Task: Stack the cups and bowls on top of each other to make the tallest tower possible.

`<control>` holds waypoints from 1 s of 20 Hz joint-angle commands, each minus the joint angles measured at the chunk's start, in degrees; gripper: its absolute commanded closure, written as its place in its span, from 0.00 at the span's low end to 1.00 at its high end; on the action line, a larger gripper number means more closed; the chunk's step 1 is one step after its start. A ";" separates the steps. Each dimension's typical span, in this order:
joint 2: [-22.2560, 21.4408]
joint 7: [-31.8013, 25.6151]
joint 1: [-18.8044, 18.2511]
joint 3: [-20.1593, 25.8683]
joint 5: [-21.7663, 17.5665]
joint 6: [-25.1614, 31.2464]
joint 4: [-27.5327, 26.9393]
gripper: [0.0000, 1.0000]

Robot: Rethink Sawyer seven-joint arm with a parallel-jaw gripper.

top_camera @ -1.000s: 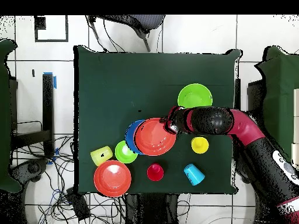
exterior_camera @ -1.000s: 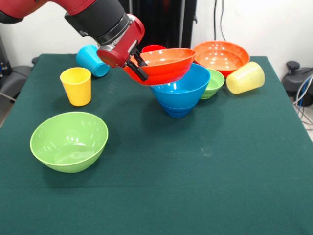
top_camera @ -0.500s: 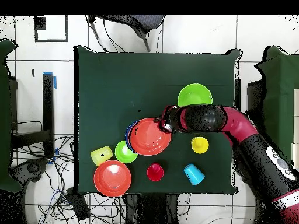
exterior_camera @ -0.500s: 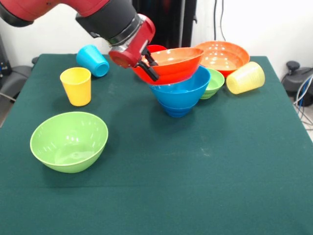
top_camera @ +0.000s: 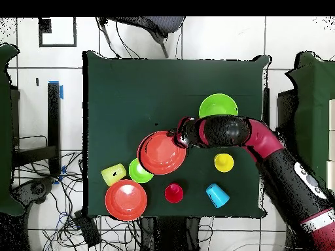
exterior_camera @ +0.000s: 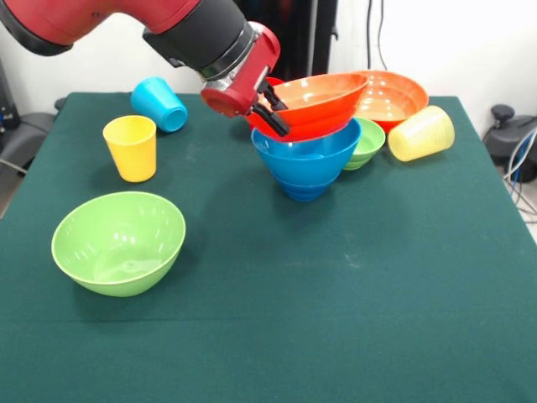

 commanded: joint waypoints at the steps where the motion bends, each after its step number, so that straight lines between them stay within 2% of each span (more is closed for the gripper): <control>1: 0.55 4.92 4.73 -4.09 -1.75 -2.44 -1.71 1.00; 7: 0.69 8.25 11.38 -11.56 -8.52 -5.55 -6.89 1.00; 12: 1.29 8.20 14.41 -15.37 -10.16 -5.24 -8.83 1.00; 20: 0.71 7.62 18.11 -18.95 -9.96 -2.37 -11.06 1.00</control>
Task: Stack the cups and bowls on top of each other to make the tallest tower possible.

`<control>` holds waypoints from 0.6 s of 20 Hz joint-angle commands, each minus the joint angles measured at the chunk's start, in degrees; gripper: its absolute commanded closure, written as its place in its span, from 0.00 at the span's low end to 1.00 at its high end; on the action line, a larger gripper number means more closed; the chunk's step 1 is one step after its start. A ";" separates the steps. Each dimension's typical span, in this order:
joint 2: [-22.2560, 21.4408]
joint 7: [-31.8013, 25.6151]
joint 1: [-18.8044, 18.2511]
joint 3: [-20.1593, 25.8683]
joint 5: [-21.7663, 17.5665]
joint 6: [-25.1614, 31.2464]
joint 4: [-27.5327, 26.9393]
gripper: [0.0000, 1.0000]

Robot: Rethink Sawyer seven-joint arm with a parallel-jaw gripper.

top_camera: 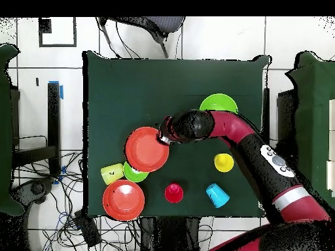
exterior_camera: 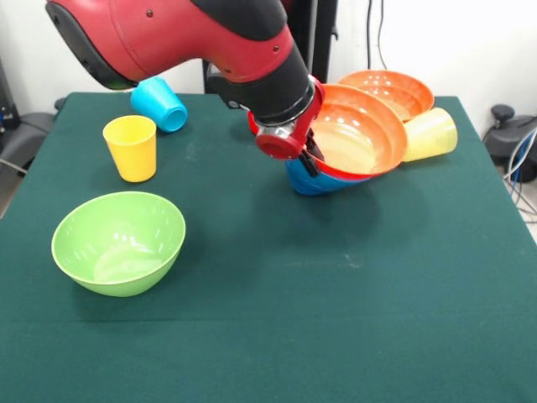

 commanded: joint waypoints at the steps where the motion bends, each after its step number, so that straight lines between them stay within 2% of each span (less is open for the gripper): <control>1: 0.78 7.25 4.55 -9.32 -4.71 0.79 -5.65 1.00; 12: 0.47 4.63 5.99 -10.92 -3.67 3.09 -6.67 1.00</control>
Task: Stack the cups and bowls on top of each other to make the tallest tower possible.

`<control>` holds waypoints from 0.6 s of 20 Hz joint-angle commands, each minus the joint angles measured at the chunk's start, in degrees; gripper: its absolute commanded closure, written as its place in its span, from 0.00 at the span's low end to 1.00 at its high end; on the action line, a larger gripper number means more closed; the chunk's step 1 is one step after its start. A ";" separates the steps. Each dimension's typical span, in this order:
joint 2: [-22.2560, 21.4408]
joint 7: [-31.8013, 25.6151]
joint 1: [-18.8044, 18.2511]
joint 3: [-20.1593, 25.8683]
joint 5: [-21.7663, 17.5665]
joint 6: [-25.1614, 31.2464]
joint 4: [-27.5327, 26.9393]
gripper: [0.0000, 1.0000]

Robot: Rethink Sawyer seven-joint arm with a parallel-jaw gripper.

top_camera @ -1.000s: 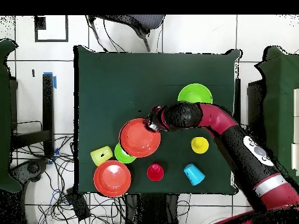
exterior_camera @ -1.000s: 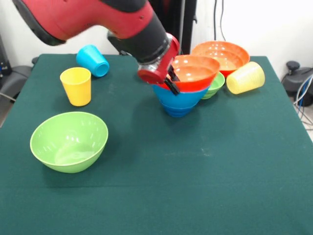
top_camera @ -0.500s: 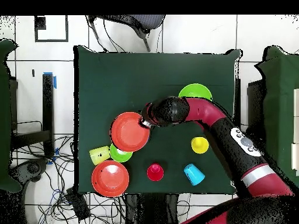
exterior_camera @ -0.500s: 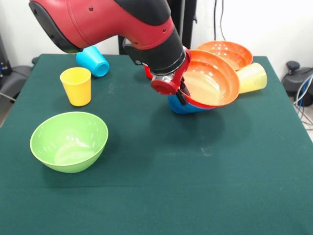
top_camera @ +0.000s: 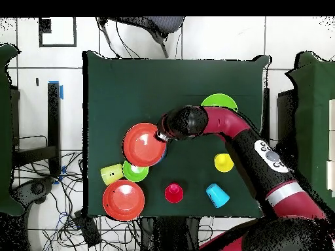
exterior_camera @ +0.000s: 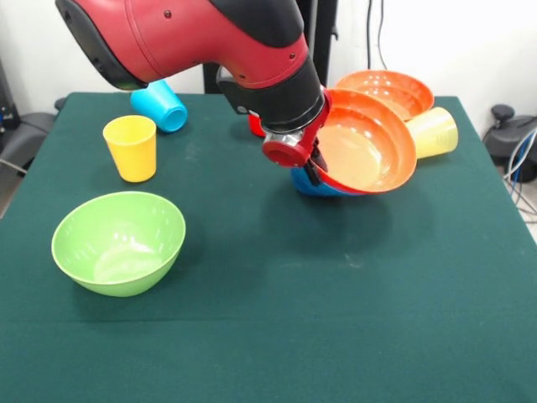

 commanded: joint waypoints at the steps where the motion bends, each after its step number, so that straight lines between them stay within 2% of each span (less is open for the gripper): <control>1: 1.67 4.45 2.42 -8.16 -3.90 3.23 -4.54 0.00; 12: 1.72 2.20 3.28 -9.11 -3.37 5.52 -5.11 0.00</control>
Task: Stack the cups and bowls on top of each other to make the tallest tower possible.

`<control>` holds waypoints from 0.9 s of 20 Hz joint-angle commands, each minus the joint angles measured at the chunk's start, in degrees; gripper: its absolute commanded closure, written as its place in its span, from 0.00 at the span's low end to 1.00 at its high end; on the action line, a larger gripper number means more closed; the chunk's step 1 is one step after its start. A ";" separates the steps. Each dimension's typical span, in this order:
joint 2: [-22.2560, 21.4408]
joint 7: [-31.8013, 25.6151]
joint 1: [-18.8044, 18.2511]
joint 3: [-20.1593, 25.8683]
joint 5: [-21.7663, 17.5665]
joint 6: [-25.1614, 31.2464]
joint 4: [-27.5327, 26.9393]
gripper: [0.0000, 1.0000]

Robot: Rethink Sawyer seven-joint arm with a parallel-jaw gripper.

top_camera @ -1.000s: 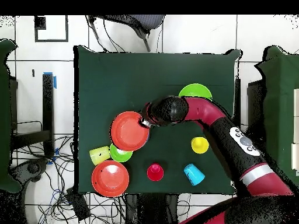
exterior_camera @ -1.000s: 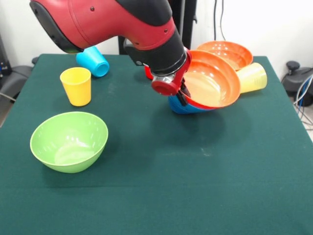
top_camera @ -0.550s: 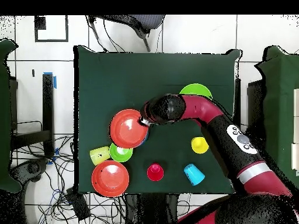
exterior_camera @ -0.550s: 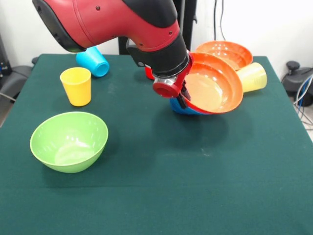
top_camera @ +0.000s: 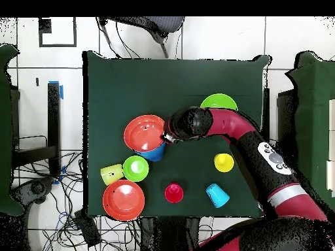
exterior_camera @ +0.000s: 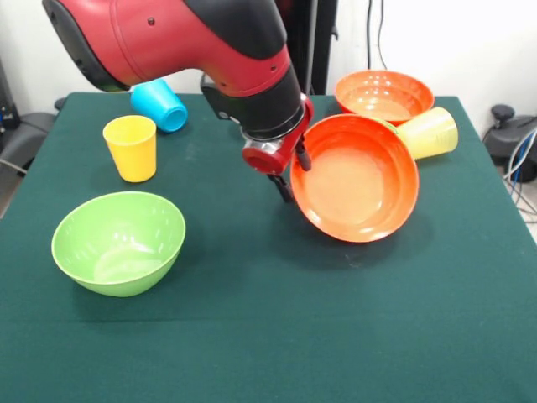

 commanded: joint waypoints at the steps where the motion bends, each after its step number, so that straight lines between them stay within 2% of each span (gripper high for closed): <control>1: 1.47 1.97 3.01 -5.70 -3.29 5.62 -3.79 0.00; 10: 1.43 -1.02 1.29 -3.78 -1.97 5.66 -2.12 0.00; 14: 0.88 -0.63 0.54 -3.43 -2.23 3.66 -0.07 0.00; 18: 0.23 -0.27 -1.73 -2.56 -1.98 0.47 2.17 0.00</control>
